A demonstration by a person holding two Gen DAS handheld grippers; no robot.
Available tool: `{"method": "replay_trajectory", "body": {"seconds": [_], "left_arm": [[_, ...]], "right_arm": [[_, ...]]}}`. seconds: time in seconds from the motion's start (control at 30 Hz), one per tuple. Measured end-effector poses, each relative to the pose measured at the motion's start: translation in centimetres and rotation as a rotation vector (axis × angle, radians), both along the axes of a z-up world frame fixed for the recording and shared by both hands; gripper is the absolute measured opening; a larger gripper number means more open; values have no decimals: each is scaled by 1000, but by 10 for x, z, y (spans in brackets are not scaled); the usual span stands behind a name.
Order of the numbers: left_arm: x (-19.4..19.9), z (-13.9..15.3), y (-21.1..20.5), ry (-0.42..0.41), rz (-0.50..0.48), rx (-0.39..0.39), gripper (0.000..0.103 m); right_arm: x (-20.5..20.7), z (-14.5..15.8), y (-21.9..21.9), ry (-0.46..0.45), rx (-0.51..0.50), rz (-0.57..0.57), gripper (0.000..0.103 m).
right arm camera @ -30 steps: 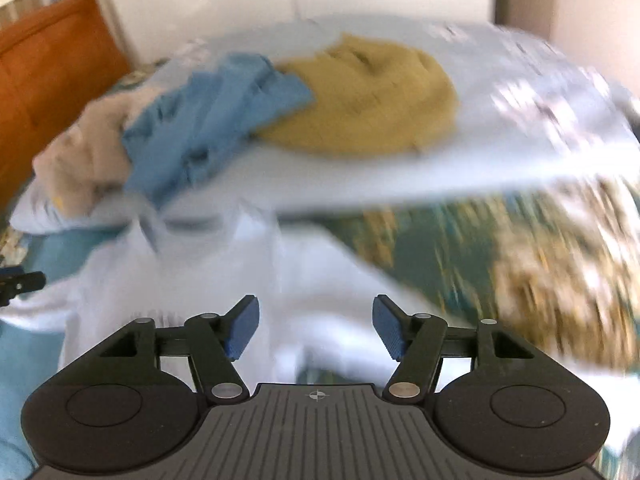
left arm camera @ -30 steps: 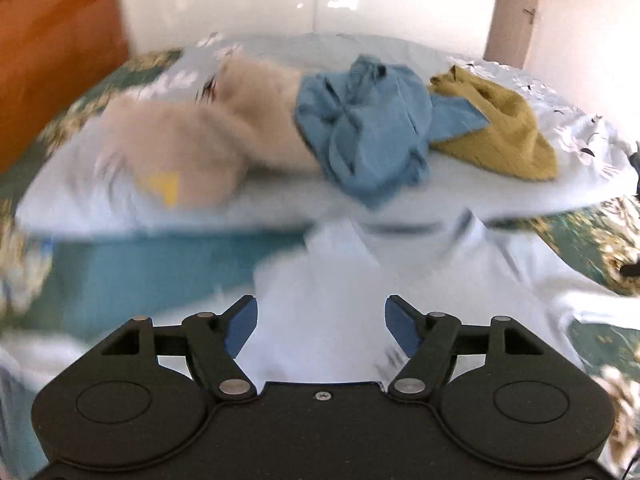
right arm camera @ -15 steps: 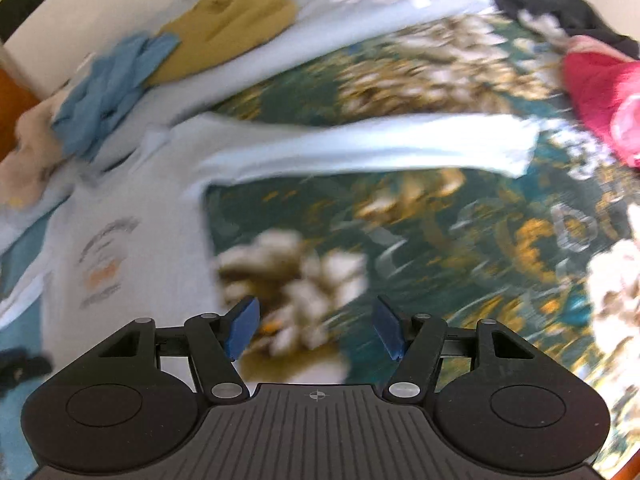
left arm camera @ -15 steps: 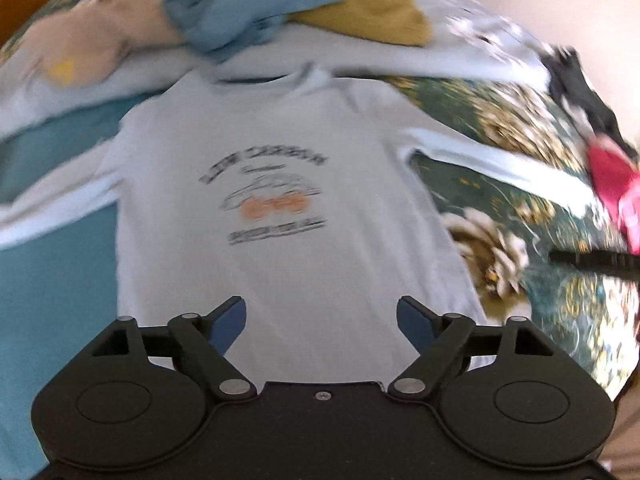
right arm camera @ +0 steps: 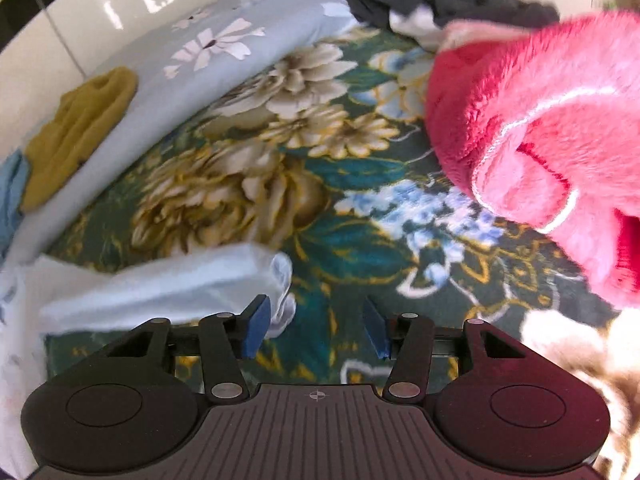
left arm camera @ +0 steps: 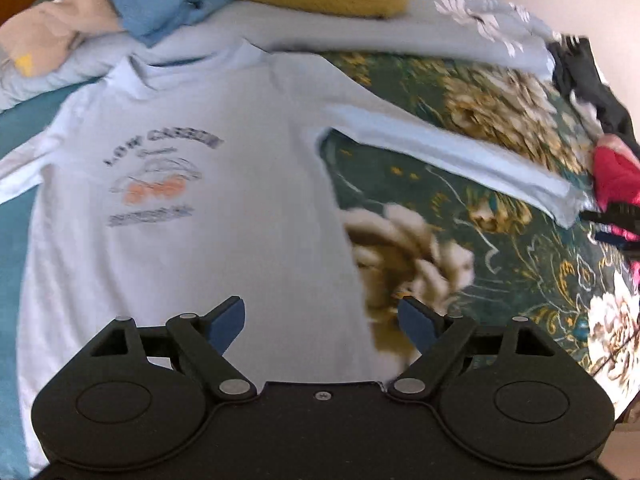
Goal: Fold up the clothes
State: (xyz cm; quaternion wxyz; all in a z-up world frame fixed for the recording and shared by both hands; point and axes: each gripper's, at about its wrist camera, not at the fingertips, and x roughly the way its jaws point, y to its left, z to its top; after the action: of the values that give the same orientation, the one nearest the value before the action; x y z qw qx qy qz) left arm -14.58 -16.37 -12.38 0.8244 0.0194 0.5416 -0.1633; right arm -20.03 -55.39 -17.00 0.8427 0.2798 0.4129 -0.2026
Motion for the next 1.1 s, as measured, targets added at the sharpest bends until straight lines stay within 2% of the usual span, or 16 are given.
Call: {"method": "replay_trajectory", "body": {"seconds": [0.1, 0.17, 0.27, 0.3, 0.33, 0.43, 0.63, 0.77, 0.9, 1.1], "left_arm": [[-3, -3, -19, 23, 8, -4, 83], [-4, -2, -29, 28, 7, -6, 83], [-3, -1, -37, 30, 5, -1, 83], [-2, 0, -39, 30, 4, 2, 83], [-2, 0, -39, 27, 5, 4, 83], [1, 3, -35, 23, 17, 7, 83], [6, 5, -10, 34, 60, -16, 84], [7, 5, 12, 33, 58, -14, 84], [9, 10, 40, 17, 69, -12, 84], [13, 15, 95, 5, 149, -19, 85]], "right_arm": [[9, -6, -8, -22, 37, 53, 48], [15, -9, -9, -37, 55, 97, 40], [22, -9, -9, -68, 98, 154, 12], [25, -8, -10, -73, 108, 167, 6], [26, -7, -10, -77, 121, 178, 4], [27, 3, -11, -111, 175, 180, 2], [23, 46, -22, -195, 204, 121, 2], [28, 68, -13, -204, 196, 130, 2], [33, 93, 14, -256, 242, 180, 2], [45, 133, 90, -363, 344, 342, 2]]}}
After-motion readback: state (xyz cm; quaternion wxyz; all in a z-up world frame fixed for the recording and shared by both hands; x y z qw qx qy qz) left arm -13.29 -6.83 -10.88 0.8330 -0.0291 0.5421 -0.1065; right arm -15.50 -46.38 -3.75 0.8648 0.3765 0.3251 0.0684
